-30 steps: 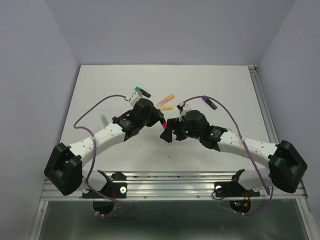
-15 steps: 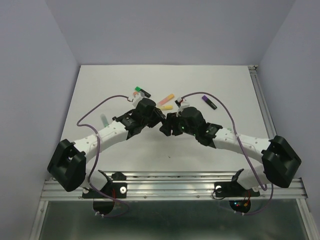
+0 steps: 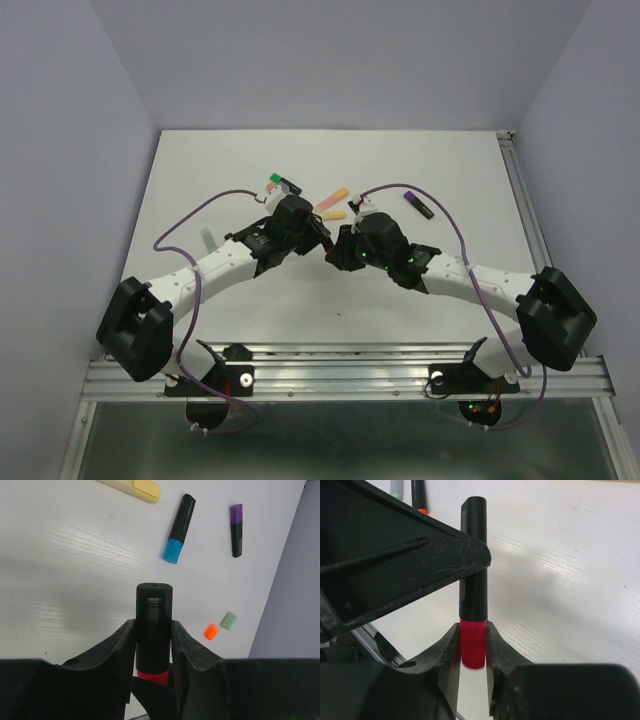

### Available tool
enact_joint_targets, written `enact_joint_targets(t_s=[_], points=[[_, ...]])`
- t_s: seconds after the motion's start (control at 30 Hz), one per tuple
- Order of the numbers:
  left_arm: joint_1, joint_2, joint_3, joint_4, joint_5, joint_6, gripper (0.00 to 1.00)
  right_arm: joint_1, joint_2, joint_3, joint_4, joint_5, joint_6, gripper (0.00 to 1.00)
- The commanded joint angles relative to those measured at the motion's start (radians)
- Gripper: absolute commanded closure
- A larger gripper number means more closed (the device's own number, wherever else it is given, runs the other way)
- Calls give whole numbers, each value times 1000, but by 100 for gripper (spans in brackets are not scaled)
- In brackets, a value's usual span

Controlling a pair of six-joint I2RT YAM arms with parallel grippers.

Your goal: Open the pen caps

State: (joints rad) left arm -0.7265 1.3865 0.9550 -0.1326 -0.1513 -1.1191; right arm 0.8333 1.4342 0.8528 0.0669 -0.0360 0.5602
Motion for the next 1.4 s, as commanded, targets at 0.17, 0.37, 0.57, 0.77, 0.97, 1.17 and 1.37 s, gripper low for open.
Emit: enact_joint_targets(t_s=[0.17, 0.37, 0.57, 0.77, 0.97, 1.17, 1.37], points=[[44, -11, 62, 30, -145, 33, 100, 12, -35, 19, 48, -255, 26, 99], [150, 11, 77, 65, -241, 19, 100, 36, -86, -145, 252, -674, 181, 99], [294, 78, 107, 68, -215, 50, 100, 99, -179, -256, 258, -654, 225, 99], [360, 79, 91, 50, -249, 79, 100, 102, -308, -276, 155, -598, 215, 99], [391, 115, 148, 16, -172, 319, 100, 75, -299, -121, -289, -133, 118, 99], [392, 200, 211, -168, -234, 449, 100, -131, -250, -112, -418, 171, 102, 99], [403, 279, 211, -228, -284, 473, 100, -204, -172, -92, -599, 523, 129, 96]])
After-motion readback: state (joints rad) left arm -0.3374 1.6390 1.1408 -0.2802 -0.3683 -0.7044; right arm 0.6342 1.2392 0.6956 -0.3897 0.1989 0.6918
